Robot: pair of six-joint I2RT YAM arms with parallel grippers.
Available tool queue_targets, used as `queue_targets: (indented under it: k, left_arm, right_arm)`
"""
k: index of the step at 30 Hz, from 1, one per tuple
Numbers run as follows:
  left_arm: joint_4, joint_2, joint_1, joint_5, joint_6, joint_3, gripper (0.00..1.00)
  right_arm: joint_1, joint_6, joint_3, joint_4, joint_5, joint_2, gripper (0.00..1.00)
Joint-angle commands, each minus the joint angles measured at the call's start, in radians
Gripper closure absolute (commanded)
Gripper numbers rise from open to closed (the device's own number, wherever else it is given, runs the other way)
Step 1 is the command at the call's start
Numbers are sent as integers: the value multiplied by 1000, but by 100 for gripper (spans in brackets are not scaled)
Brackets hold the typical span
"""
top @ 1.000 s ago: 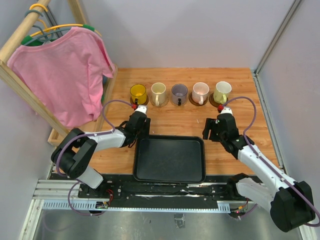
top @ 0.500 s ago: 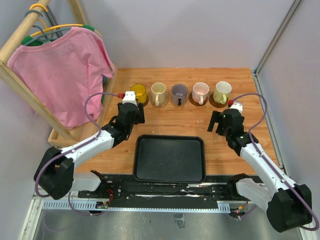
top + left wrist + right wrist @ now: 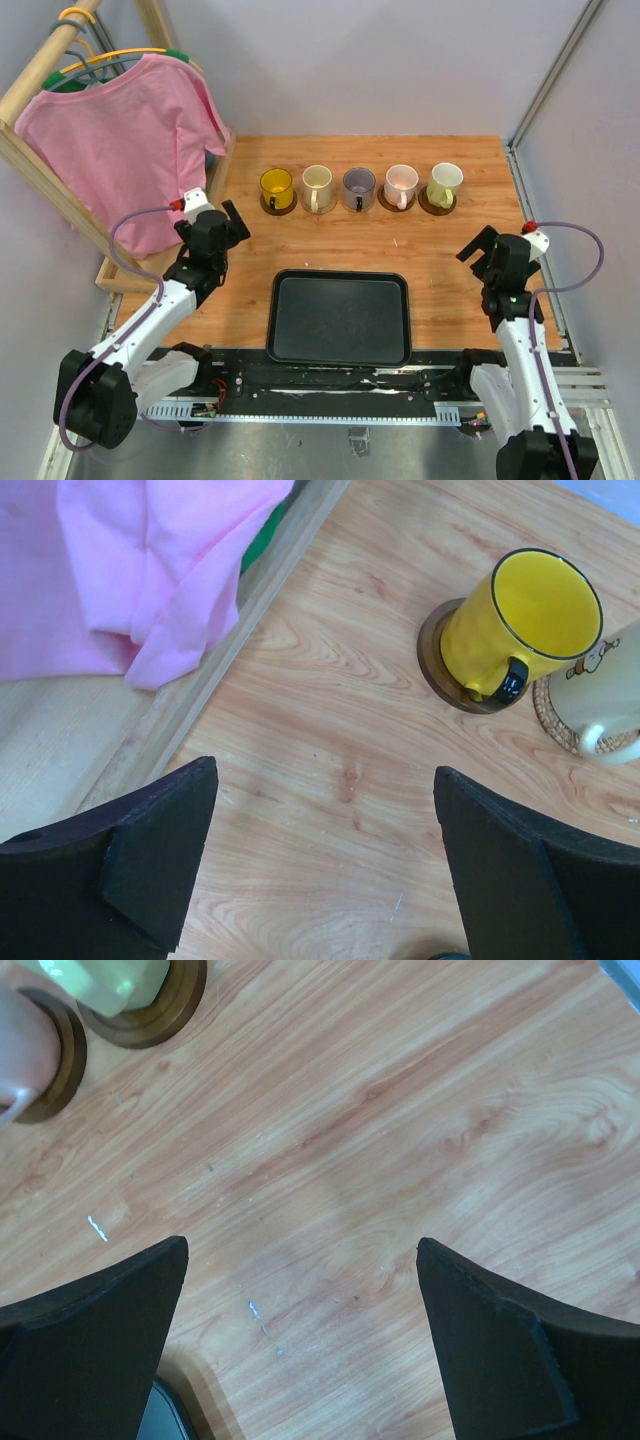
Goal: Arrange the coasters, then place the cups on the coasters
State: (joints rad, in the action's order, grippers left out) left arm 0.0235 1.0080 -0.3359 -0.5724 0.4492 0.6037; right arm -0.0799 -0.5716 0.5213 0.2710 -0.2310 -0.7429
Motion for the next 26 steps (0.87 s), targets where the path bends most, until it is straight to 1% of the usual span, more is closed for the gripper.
queue_targets:
  k: [1,2,7,11,18,26]
  left_arm:
    - [35,-16,3,-56,94,-19,2]
    - [39,-18,2,-63,114,-23,1]
    - [111,-32,3,-122,240,-49,0]
    - [160,-48,3,-165,280,-61,0]
    - [176,-88,2,-217,291,-90,0]
    - [198,-91,2,-231,298,-92,0]
  right_arm:
    - [-20,-25,-25,30,-48,85,2]
    - [-20,-19,-26,37,-54,97,2]
    - [-20,-14,-30,48,-64,107,2]
    - [-20,-16,-26,45,-47,83,2]
    - [-20,-19,-29,37,-31,78,2]
    - [-20,-15,-34,36,-28,92,2]
